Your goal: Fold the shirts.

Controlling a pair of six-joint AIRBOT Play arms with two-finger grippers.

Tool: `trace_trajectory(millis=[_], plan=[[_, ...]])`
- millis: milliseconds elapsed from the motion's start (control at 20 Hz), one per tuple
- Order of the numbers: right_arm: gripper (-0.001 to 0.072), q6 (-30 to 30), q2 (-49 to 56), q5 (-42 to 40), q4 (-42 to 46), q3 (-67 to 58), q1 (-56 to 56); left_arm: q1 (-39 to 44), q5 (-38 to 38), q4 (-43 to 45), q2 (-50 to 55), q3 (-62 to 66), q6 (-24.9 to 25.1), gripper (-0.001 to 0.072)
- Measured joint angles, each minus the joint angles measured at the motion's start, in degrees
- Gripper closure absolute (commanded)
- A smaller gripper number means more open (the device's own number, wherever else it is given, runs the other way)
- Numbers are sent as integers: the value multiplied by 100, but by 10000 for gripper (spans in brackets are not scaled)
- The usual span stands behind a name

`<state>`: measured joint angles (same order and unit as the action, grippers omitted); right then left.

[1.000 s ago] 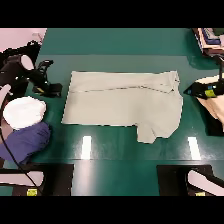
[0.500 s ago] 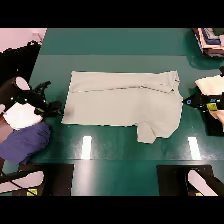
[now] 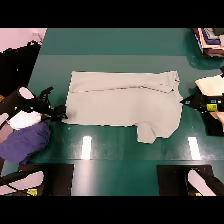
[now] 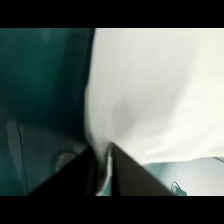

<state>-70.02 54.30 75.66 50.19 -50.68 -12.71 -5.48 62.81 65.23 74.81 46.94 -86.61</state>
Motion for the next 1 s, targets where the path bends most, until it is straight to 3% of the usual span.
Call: trace_trajectory(millis=[250,350,550,650,800,850,1000], plan=[[300,-275,-2,389,743,44,0,31,-212,-28,-111,-46,22,683],[202,-442,-2,555,1198,221,-2,15,-271,-9,-310,-42,74,683],[215,-651,175,660,1596,1023,-7,20,-299,-70,-660,-44,144,683],[273,-719,378,494,1486,1427,-7,20,-278,-81,-734,-44,208,682],[275,-732,752,116,1051,1825,79,20,-256,-85,-787,-44,262,682],[289,-728,861,7,903,1886,131,20,-254,-90,-798,-44,271,682],[565,-706,1121,-321,553,1934,365,22,-234,-98,-811,-44,293,682]])
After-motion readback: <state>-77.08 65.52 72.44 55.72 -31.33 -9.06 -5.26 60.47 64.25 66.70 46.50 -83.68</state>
